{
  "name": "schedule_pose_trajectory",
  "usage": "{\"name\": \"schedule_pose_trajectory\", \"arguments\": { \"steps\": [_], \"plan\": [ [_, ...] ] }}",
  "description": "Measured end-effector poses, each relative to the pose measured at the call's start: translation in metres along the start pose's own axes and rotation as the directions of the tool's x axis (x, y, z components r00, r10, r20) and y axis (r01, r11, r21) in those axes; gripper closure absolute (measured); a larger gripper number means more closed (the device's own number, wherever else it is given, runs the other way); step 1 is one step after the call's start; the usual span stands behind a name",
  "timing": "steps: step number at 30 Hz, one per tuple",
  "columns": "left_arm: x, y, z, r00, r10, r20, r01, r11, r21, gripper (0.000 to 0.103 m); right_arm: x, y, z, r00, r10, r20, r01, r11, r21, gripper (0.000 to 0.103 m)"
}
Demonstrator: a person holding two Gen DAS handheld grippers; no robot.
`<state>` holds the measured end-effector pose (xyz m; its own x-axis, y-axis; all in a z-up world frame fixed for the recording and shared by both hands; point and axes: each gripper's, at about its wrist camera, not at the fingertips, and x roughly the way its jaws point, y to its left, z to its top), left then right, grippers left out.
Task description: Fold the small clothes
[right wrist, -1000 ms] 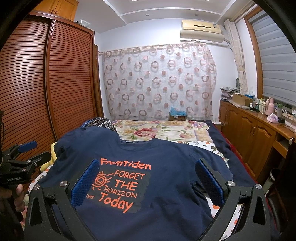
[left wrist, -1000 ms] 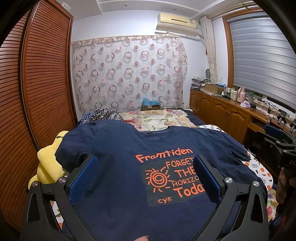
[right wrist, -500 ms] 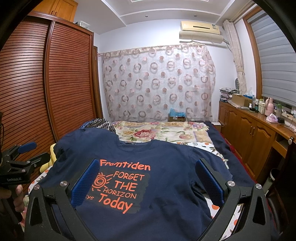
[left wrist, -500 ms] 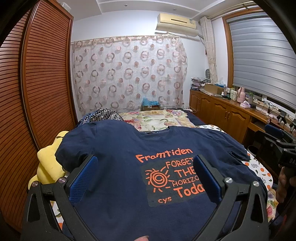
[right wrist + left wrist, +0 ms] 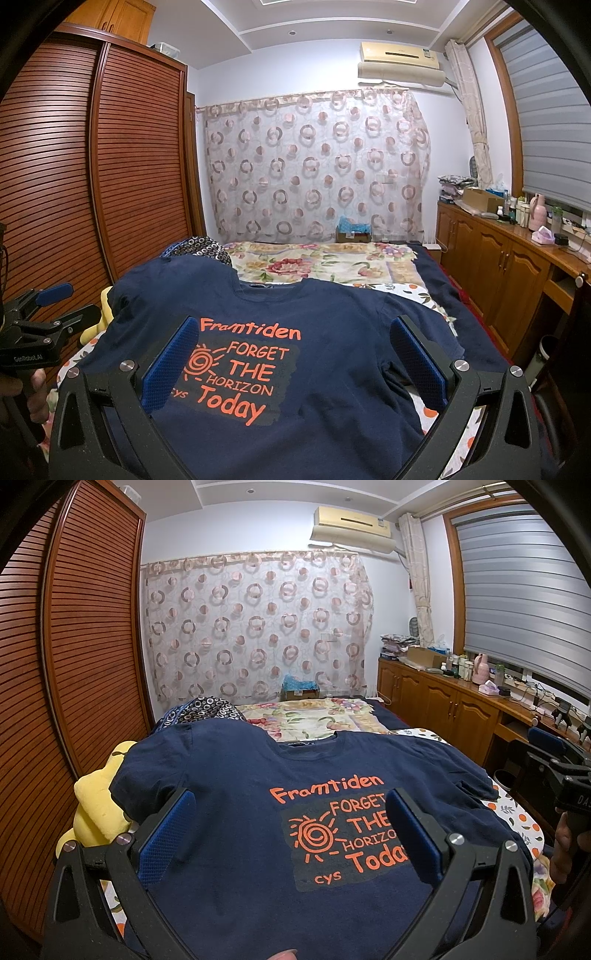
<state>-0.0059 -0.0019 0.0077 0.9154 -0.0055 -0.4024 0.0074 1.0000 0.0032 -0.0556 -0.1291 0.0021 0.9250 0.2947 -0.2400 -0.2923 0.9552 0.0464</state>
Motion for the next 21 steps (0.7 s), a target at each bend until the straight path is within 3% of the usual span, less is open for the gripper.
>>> {"name": "schedule_pose_trajectory", "arguments": {
  "steps": [21],
  "plan": [
    [-0.0020,-0.0026,0.0017,1.000,-0.002,0.001,0.002,1.000,0.003,0.000,0.0001,0.0001,0.0010,1.000,0.002,0.000,-0.002,1.000,0.000,0.000]
  ]
}}
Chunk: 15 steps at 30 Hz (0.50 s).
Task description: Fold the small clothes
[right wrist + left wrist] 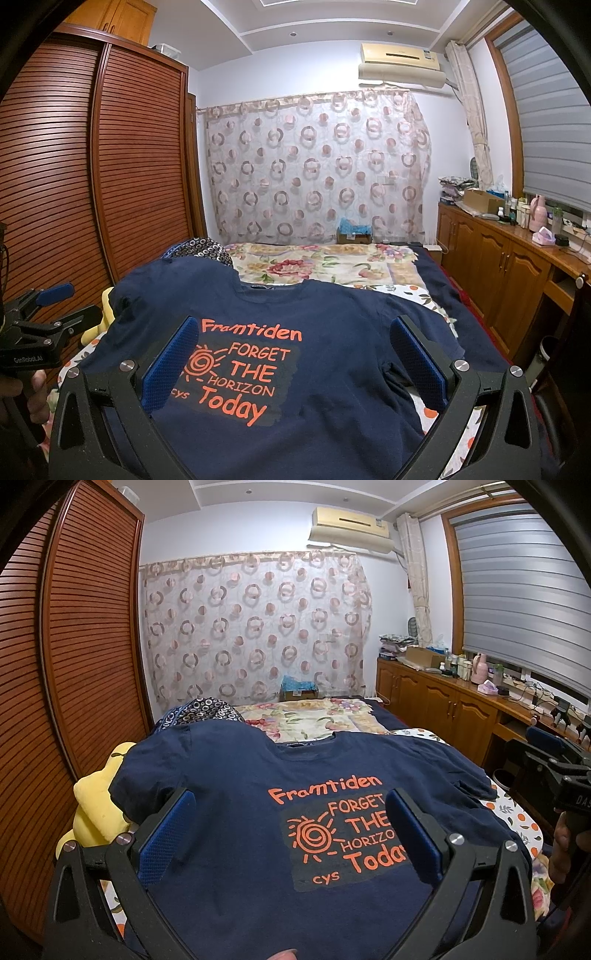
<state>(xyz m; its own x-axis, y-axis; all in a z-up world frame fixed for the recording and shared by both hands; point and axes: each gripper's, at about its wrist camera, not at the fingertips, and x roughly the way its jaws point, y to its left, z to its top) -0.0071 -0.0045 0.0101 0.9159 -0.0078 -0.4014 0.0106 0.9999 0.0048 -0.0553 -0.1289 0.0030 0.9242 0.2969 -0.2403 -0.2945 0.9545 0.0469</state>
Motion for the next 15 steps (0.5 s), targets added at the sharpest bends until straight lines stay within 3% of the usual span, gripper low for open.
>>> {"name": "schedule_pose_trajectory", "arguments": {
  "steps": [15],
  "plan": [
    [0.027,0.016,-0.006,0.996,0.056,0.068,-0.053,0.998,-0.033,0.000,0.019,-0.002,-0.004,1.000,0.010,-0.009,-0.010,1.000,0.006,0.000]
  ]
}}
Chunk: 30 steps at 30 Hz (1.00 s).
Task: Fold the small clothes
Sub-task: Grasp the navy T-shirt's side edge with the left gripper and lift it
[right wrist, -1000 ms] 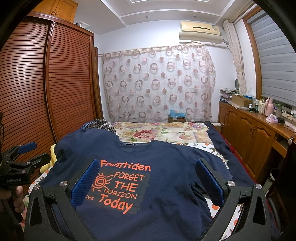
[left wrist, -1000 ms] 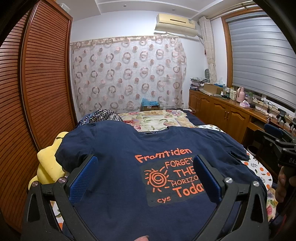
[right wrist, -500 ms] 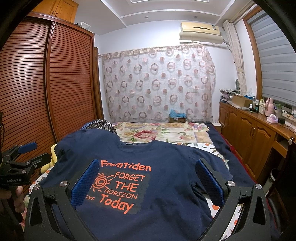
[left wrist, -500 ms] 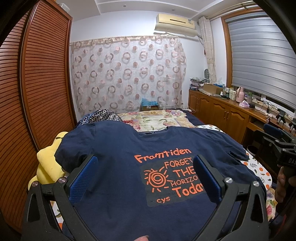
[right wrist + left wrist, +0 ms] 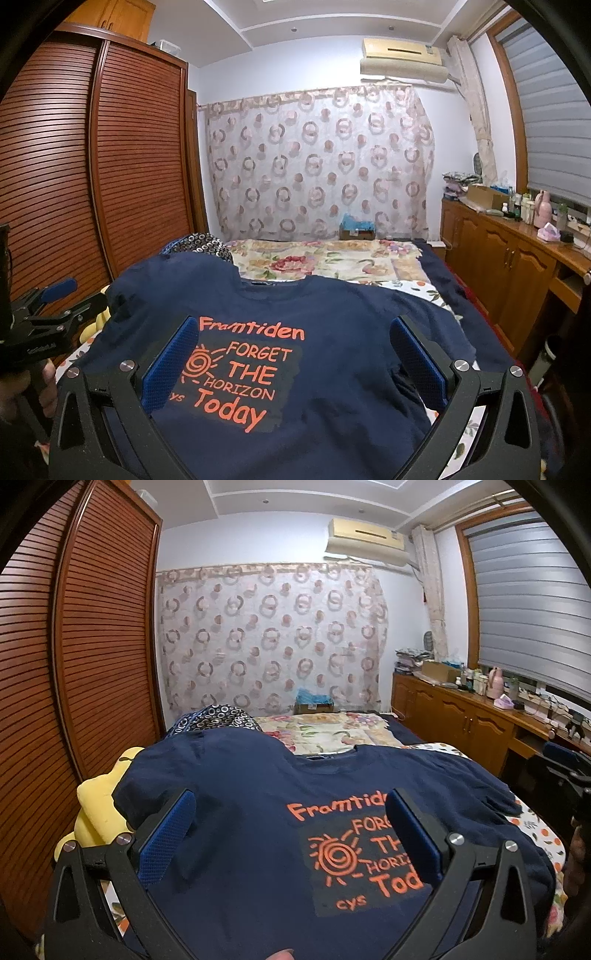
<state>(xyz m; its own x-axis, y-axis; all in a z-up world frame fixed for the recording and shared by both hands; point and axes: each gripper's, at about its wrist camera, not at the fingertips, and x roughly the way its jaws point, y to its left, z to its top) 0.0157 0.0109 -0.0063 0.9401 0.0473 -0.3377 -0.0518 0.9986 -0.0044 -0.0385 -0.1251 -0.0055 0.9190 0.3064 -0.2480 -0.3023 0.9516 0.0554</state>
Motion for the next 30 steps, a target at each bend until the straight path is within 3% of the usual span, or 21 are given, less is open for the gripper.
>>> {"name": "schedule_pose_trajectory", "arguments": {
  "steps": [7,13,20,25,30],
  "plan": [
    [0.042,0.016,-0.009,0.999,0.025,-0.031,-0.025,1.000,0.018,0.000,0.037,-0.003,-0.005,0.998,0.031,-0.052,-0.030,1.000,0.005,0.000],
    [0.079,0.042,-0.016,0.985,0.041,-0.165,-0.039,0.999,0.021,0.000,0.076,-0.004,-0.002,0.987,0.094,-0.131,-0.091,0.995,0.029,0.002],
    [0.085,0.087,-0.025,0.969,0.005,-0.248,-0.013,1.000,-0.029,0.000,0.107,0.011,0.002,0.959,0.167,-0.228,-0.172,0.985,-0.003,0.008],
    [0.086,0.118,-0.033,0.953,0.022,-0.303,-0.029,0.999,-0.021,0.000,0.116,0.013,0.004,0.932,0.207,-0.299,-0.218,0.976,-0.004,0.011],
    [0.088,0.154,-0.035,0.945,-0.014,-0.326,-0.013,0.997,-0.079,0.013,0.124,0.014,0.008,0.908,0.218,-0.357,-0.247,0.968,-0.036,0.013]
  ]
}}
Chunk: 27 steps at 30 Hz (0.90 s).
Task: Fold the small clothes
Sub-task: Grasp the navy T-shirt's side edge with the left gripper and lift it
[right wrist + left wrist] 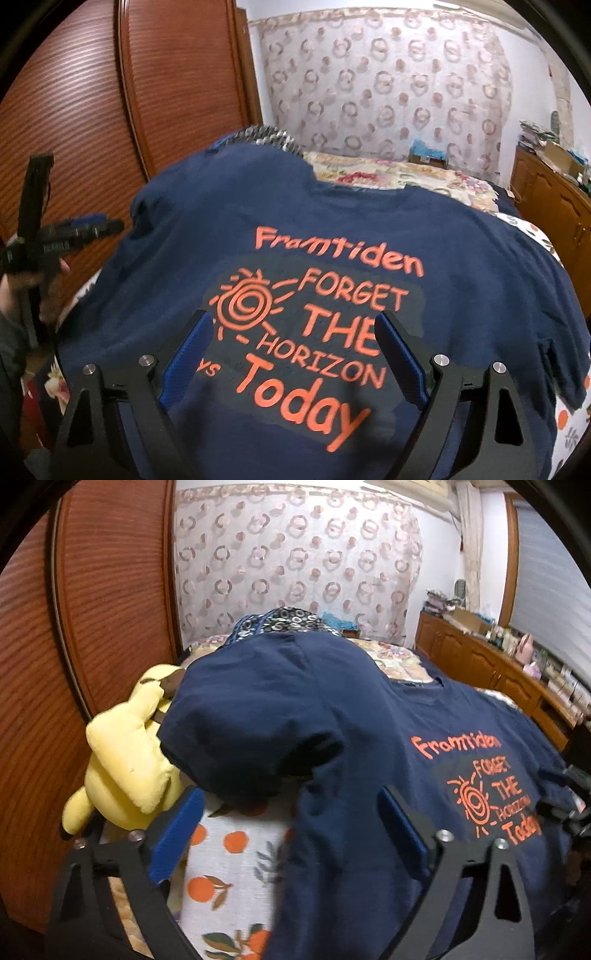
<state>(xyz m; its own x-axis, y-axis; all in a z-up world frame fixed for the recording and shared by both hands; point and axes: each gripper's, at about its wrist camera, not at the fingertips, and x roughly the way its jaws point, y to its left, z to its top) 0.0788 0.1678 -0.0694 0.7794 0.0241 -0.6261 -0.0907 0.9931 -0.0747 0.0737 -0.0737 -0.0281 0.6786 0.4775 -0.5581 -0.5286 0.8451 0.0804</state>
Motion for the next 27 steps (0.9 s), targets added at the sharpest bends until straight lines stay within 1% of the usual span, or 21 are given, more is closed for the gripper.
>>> {"name": "schedule_pose_trajectory", "arguments": {
  "steps": [2,3,5,6,9,10,13,15,16,17,18,19,20,23,27],
  "plan": [
    [0.005,0.015,0.003,1.000,-0.017,-0.019,0.016,0.999,-0.041,0.022,0.002,-0.004,0.003,1.000,-0.006,-0.022,0.006,1.000,-0.005,0.013],
    [0.007,0.020,0.004,0.999,-0.022,-0.024,0.021,0.998,-0.055,0.024,0.001,-0.004,0.005,1.000,-0.009,-0.024,0.009,1.000,-0.005,0.013],
    [0.015,0.031,0.007,0.999,-0.025,-0.043,0.022,0.996,-0.083,0.032,0.001,-0.005,0.010,1.000,-0.017,-0.024,0.017,1.000,-0.006,0.013],
    [0.019,0.036,0.009,0.998,-0.027,-0.053,0.022,0.995,-0.095,0.034,0.001,-0.006,0.011,0.999,-0.020,-0.028,0.019,1.000,-0.006,0.013],
    [0.037,0.047,0.011,0.992,-0.068,-0.111,0.053,0.990,-0.133,0.036,-0.006,-0.004,0.014,0.999,-0.024,-0.041,0.024,1.000,-0.015,0.013],
    [0.041,0.048,0.011,0.989,-0.073,-0.125,0.055,0.989,-0.136,0.036,-0.006,0.002,0.013,0.999,-0.029,-0.041,0.028,0.999,-0.023,0.013],
    [0.056,0.049,0.011,0.983,-0.057,-0.175,0.035,0.992,-0.125,0.036,-0.006,0.011,0.004,0.997,-0.051,-0.049,0.048,0.997,-0.058,0.013],
    [0.063,0.048,0.010,0.978,-0.051,-0.204,0.030,0.994,-0.106,0.036,-0.006,0.021,0.001,0.997,-0.063,-0.037,0.060,0.995,-0.082,0.013],
    [0.067,0.046,0.008,0.975,-0.043,-0.218,0.024,0.996,-0.090,0.042,-0.006,0.026,0.000,0.997,-0.069,-0.033,0.066,0.993,-0.094,0.013],
    [0.069,0.046,0.008,0.973,-0.038,-0.227,0.020,0.996,-0.083,0.053,-0.007,0.029,-0.001,0.997,-0.074,-0.032,0.071,0.992,-0.105,0.013],
    [0.071,0.045,0.008,0.972,-0.036,-0.231,0.019,0.997,-0.077,0.061,-0.008,0.031,-0.002,0.996,-0.078,-0.033,0.074,0.991,-0.115,0.013],
    [0.070,0.044,0.007,0.974,-0.037,-0.225,0.023,0.998,-0.065,0.077,-0.008,0.034,-0.002,0.996,-0.079,-0.032,0.074,0.990,-0.123,0.013],
    [0.069,0.043,0.007,0.975,-0.032,-0.221,0.021,0.998,-0.053,0.085,-0.007,0.037,-0.003,0.996,-0.079,-0.031,0.074,0.989,-0.127,0.013],
    [0.061,0.040,0.008,0.979,0.003,-0.205,-0.005,1.000,-0.010,0.096,-0.009,0.038,-0.005,0.997,-0.074,-0.026,0.070,0.989,-0.128,0.013],
    [0.042,0.042,0.015,0.987,0.057,-0.149,-0.052,0.998,0.036,0.097,-0.006,0.031,-0.004,0.998,-0.060,-0.032,0.056,0.993,-0.105,0.013]
  ]
}}
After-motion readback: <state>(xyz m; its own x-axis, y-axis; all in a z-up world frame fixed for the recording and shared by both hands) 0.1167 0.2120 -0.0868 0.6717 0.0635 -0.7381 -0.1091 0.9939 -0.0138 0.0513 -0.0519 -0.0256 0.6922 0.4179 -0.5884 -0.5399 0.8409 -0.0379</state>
